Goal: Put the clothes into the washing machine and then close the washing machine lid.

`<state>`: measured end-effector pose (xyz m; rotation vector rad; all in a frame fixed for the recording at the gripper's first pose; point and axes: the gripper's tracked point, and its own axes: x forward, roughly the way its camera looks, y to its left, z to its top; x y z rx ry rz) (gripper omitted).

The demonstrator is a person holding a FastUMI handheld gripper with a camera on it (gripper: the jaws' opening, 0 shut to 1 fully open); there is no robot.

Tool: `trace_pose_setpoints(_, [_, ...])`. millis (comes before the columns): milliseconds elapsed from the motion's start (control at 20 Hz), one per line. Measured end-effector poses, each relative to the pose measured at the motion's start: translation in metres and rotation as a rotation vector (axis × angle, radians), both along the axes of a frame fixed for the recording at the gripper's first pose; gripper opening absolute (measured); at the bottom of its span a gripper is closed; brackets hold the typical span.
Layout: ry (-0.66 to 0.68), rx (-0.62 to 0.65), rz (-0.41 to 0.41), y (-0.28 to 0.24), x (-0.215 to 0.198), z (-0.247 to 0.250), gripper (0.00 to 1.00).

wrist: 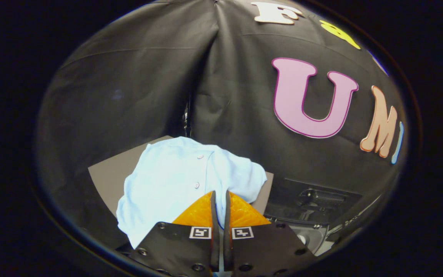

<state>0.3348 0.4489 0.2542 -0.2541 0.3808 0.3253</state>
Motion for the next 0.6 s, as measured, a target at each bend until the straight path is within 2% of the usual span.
trace_pose_setpoints(200, [-0.039, -0.017, -0.048, -0.007, 0.0, 0.012, 0.05])
trace_pose_setpoints(600, [-0.058, -0.019, -0.158, -0.075, 0.014, 0.013, 0.05])
